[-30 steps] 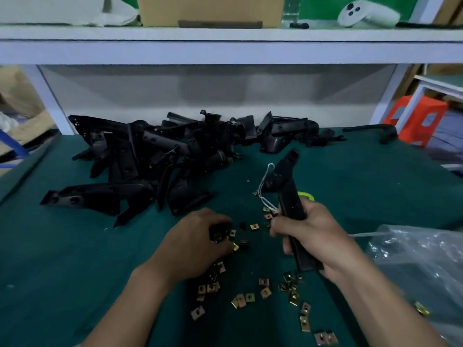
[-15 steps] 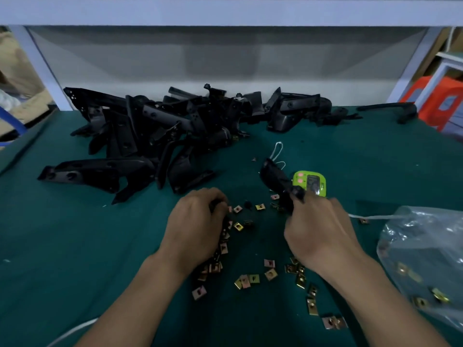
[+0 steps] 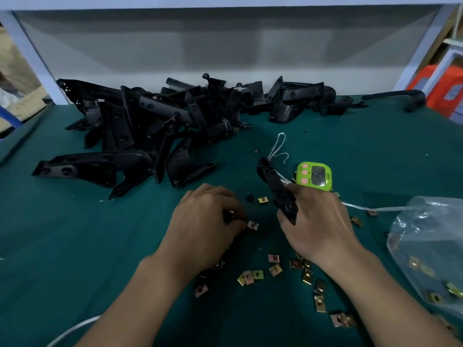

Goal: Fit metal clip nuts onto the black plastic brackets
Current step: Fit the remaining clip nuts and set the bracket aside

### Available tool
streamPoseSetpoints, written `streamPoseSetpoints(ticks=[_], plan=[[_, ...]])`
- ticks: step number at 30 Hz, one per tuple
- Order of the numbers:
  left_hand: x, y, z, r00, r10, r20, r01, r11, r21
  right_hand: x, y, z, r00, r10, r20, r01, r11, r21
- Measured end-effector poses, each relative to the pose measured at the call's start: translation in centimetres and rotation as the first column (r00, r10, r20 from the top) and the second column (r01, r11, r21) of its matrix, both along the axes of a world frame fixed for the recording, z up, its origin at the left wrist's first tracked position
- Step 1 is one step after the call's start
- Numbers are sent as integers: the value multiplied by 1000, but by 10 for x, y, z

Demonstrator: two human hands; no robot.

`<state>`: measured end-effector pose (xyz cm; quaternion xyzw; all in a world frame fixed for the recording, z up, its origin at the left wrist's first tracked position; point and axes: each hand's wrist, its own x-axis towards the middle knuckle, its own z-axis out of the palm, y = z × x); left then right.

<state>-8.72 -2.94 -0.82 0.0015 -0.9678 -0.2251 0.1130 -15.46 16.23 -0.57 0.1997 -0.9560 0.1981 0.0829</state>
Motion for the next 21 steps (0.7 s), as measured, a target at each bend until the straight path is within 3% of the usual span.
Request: streamPoseSetpoints(ticks=[3, 5, 8, 11, 17, 21], plan=[[-1, 7, -2, 997, 21, -74, -19, 999, 37, -1, -1, -2, 1000, -7, -25, 9, 999, 50], [1, 12, -1, 981, 140, -137, -117, 979, 164, 0, -1, -2, 999, -9, -35, 12, 997, 75], [4, 17, 1, 929, 334, -161, -247, 882, 400, 0, 0, -2, 999, 7, -38, -5, 999, 39], [5, 19, 4, 894, 402, -198, -226, 786, 576, 2, -1, 0, 999, 33, -35, -31, 998, 57], [4, 19, 7, 939, 333, -92, -125, 577, 807, 1, -2, -2, 998, 32, -50, -28, 996, 81], [-1, 17, 5, 962, 266, -57, -97, 530, 842, 0, -3, -2, 999, 34, -39, -31, 995, 97]])
